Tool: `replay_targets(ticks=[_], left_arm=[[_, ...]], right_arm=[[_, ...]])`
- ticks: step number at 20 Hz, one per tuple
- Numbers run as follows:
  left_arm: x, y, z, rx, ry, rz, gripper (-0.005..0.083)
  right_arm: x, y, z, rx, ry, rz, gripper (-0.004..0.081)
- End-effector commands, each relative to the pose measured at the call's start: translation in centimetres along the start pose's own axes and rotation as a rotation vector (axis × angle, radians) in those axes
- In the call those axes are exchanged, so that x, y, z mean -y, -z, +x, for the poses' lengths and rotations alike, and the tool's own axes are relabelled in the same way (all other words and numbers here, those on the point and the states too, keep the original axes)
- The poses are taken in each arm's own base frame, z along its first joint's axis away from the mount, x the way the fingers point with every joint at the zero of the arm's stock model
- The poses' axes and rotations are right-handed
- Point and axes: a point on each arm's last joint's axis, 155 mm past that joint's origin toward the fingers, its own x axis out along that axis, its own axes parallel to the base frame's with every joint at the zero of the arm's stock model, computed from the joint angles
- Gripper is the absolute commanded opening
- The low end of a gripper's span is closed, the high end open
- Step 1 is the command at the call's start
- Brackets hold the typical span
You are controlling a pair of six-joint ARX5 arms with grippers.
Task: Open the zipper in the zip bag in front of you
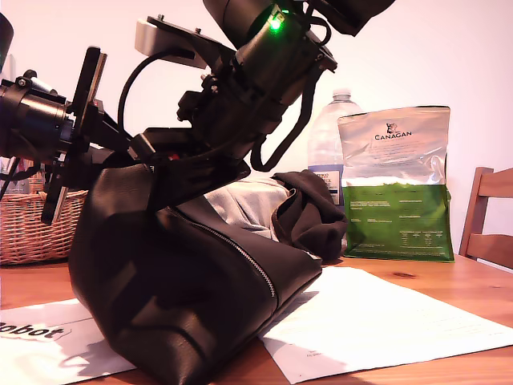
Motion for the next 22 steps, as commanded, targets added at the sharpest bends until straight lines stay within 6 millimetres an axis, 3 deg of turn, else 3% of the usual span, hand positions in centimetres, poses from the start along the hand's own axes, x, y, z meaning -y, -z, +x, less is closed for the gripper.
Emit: replay_targets(ticks=[1,4,10,16,22], left_arm=[[0.4,-0.2,-0.1,0.007,0.017,0.018,-0.0024],[0.4,-0.2,-0.1,0.006,0.015,0.007,-0.0024],[-0.1,0.1,-0.1,-0.003,-0.004,-0.01,-0.0024],[0.0,0.1,-0.1,-0.004,0.002,-0.025,-0.0024],[0.2,0.0,-0.1,-0.002,0.007,-0.023,-0.0024]], right_arm=[[0.0,0.2,0.5,-0.008,0.023,0.011,0.0229],[1.8,0.2,0.3,-0.012,0.121,0.07,0.0229],[2.4,-1.4,-0.4,0.041,0.14,0.09,0.0227],[2.3,-1.7,-0.4,0.053,0.129,0.117,0.0226],[1.8,-1.9,-0.4,0.06,0.105,0.115,0.0154]])
